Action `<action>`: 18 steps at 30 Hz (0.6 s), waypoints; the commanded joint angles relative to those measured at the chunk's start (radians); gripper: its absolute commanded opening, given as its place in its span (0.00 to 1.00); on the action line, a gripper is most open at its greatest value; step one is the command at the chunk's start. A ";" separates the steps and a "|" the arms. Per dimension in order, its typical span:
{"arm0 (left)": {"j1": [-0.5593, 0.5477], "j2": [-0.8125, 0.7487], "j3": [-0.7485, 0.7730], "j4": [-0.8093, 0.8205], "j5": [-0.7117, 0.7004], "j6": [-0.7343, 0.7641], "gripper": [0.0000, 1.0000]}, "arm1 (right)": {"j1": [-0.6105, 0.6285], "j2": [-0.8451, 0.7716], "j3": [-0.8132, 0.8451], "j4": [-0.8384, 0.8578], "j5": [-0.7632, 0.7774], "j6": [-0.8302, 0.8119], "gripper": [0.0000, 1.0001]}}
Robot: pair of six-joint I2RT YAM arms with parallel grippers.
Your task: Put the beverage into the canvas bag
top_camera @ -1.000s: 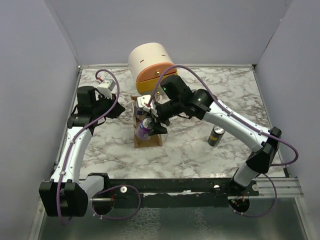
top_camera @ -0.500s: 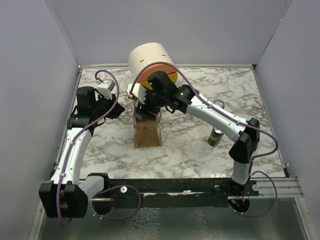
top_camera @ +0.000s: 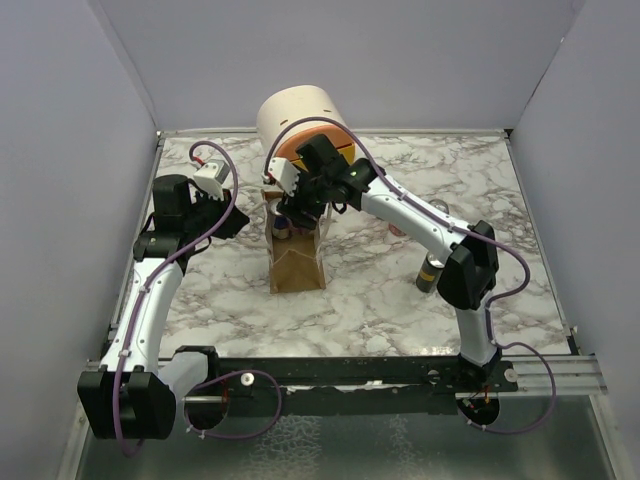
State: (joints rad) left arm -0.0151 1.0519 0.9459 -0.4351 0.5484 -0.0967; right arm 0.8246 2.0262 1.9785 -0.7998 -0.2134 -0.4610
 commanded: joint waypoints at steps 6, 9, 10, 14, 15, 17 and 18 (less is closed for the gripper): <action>0.003 -0.024 -0.018 0.015 0.016 -0.006 0.00 | -0.031 0.033 0.099 0.006 -0.038 0.005 0.27; 0.003 -0.030 -0.025 0.022 0.023 -0.004 0.00 | -0.051 0.046 0.107 0.010 -0.054 0.013 0.27; 0.003 -0.030 -0.024 0.020 0.026 -0.004 0.00 | -0.056 0.051 0.106 0.012 -0.057 0.015 0.27; 0.003 -0.032 -0.023 0.023 0.031 -0.004 0.00 | -0.066 0.071 0.108 0.014 -0.067 0.013 0.28; 0.003 -0.031 -0.023 0.023 0.031 -0.004 0.00 | -0.069 0.076 0.108 0.015 -0.068 0.012 0.29; 0.003 -0.031 -0.023 0.019 0.034 -0.004 0.00 | -0.075 0.084 0.107 0.017 -0.074 0.009 0.32; 0.003 -0.034 -0.025 0.022 0.033 -0.003 0.00 | -0.079 0.088 0.107 0.019 -0.078 0.008 0.33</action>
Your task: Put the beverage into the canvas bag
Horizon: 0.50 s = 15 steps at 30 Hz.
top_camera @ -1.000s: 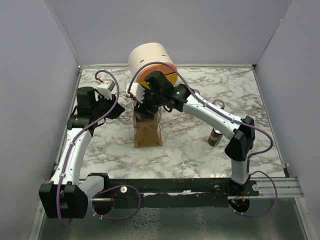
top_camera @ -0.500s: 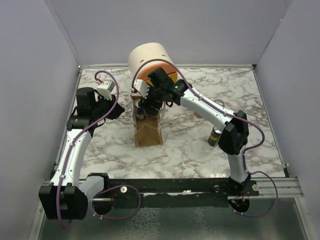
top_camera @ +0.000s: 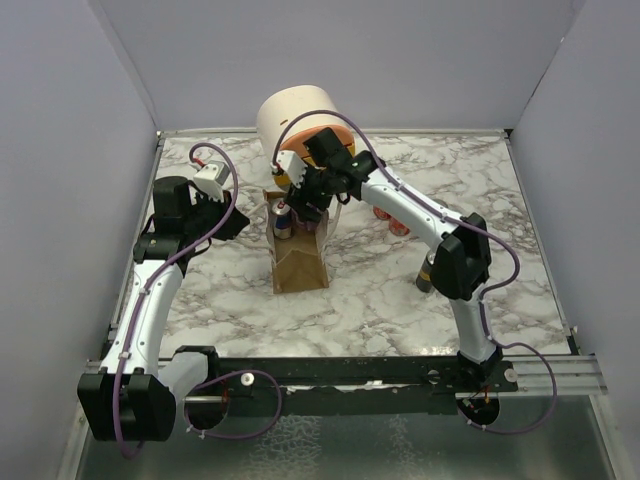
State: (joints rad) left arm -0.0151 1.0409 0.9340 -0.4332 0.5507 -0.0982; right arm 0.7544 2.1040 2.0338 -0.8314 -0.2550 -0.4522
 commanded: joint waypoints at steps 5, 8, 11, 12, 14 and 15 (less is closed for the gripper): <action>0.003 -0.026 -0.023 0.027 0.040 -0.001 0.00 | -0.026 0.033 0.052 0.060 -0.058 -0.002 0.37; 0.003 -0.028 -0.024 0.030 0.044 -0.003 0.00 | -0.033 0.040 0.045 0.071 -0.074 -0.002 0.37; 0.002 -0.026 -0.023 0.028 0.049 -0.004 0.00 | -0.040 0.043 0.032 0.086 -0.083 -0.007 0.38; 0.003 -0.029 -0.024 0.029 0.049 -0.005 0.00 | -0.042 0.046 0.028 0.089 -0.091 -0.010 0.38; 0.002 -0.029 -0.028 0.033 0.051 -0.006 0.00 | -0.047 0.048 0.014 0.100 -0.101 -0.014 0.38; 0.003 -0.027 -0.028 0.034 0.055 -0.007 0.00 | -0.049 0.050 0.008 0.105 -0.104 -0.016 0.39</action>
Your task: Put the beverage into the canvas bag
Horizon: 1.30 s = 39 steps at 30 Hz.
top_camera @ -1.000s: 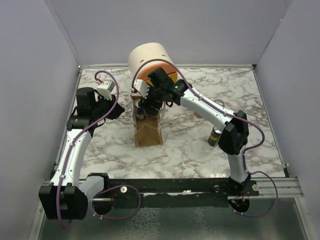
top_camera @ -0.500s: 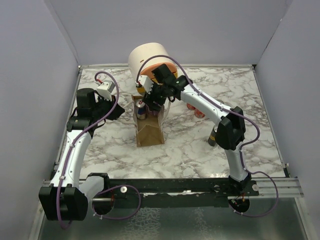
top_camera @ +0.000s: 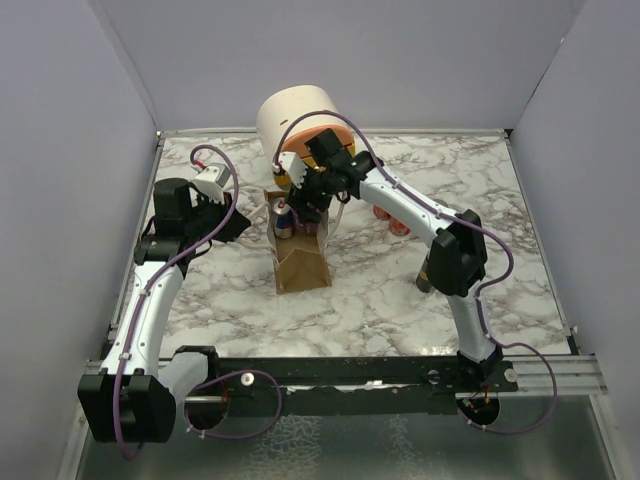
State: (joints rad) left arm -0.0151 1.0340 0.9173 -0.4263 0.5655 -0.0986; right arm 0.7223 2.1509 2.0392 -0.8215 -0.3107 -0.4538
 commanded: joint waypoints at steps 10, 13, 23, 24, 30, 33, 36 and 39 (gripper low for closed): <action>0.003 -0.018 -0.010 0.028 0.051 -0.006 0.00 | -0.021 0.036 0.007 0.102 -0.062 -0.021 0.46; 0.002 -0.016 -0.009 0.027 0.057 -0.009 0.00 | -0.021 0.044 0.006 0.108 -0.046 -0.018 0.48; 0.003 -0.032 -0.020 0.036 0.066 -0.010 0.00 | -0.023 0.064 -0.027 0.127 -0.044 -0.024 0.59; 0.003 -0.030 -0.019 0.035 0.068 -0.013 0.00 | -0.023 0.068 -0.028 0.127 -0.042 -0.026 0.60; 0.003 -0.031 -0.021 0.039 0.072 -0.016 0.00 | -0.023 0.073 -0.030 0.126 -0.014 -0.040 0.66; 0.003 -0.035 -0.021 0.037 0.070 -0.013 0.00 | -0.024 0.068 -0.028 0.120 -0.012 -0.047 0.73; 0.003 -0.035 -0.022 0.041 0.072 -0.016 0.00 | -0.023 0.064 -0.030 0.115 -0.009 -0.054 0.80; 0.002 -0.037 -0.021 0.037 0.070 -0.014 0.00 | -0.023 0.065 -0.026 0.105 -0.011 -0.052 0.82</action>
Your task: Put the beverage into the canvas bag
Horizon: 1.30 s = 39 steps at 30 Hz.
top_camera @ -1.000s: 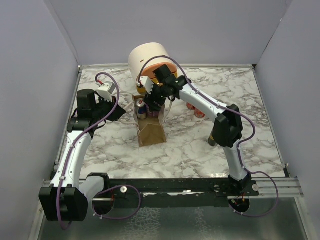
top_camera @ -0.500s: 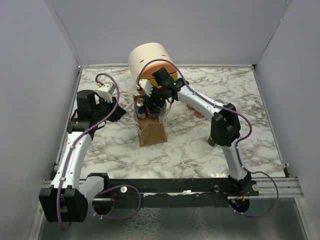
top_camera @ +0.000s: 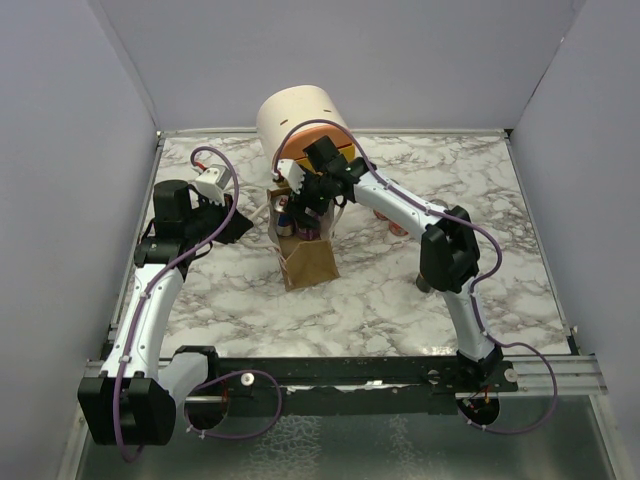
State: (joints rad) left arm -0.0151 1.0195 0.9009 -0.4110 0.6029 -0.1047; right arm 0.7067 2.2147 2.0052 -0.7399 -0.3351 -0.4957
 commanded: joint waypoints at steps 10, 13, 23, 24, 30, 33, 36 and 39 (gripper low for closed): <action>0.002 -0.012 -0.001 0.022 0.037 -0.012 0.00 | -0.007 -0.029 0.027 -0.009 -0.001 -0.006 0.84; 0.002 -0.012 -0.002 0.026 0.037 -0.012 0.00 | -0.006 -0.047 0.039 -0.024 -0.025 0.001 0.84; 0.001 -0.008 0.002 0.025 0.044 -0.016 0.00 | -0.006 -0.106 0.062 -0.055 -0.102 0.039 0.86; 0.002 -0.008 0.001 0.026 0.046 -0.017 0.00 | -0.006 -0.113 0.064 -0.054 -0.109 0.042 0.86; 0.001 -0.006 -0.001 0.033 0.055 -0.024 0.00 | -0.004 -0.151 0.100 -0.072 -0.147 0.061 0.85; 0.001 -0.004 -0.003 0.036 0.059 -0.028 0.00 | -0.006 -0.177 0.116 -0.077 -0.172 0.065 0.84; 0.001 -0.006 -0.005 0.036 0.056 -0.026 0.00 | -0.006 -0.215 0.119 -0.070 -0.173 0.070 0.84; 0.001 -0.003 -0.004 0.036 0.058 -0.029 0.00 | -0.006 -0.269 0.100 -0.046 -0.140 0.081 0.83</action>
State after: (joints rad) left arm -0.0151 1.0191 0.9009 -0.3969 0.6247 -0.1223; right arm 0.7048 2.0460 2.0918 -0.8104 -0.4667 -0.4400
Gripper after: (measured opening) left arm 0.090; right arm 0.835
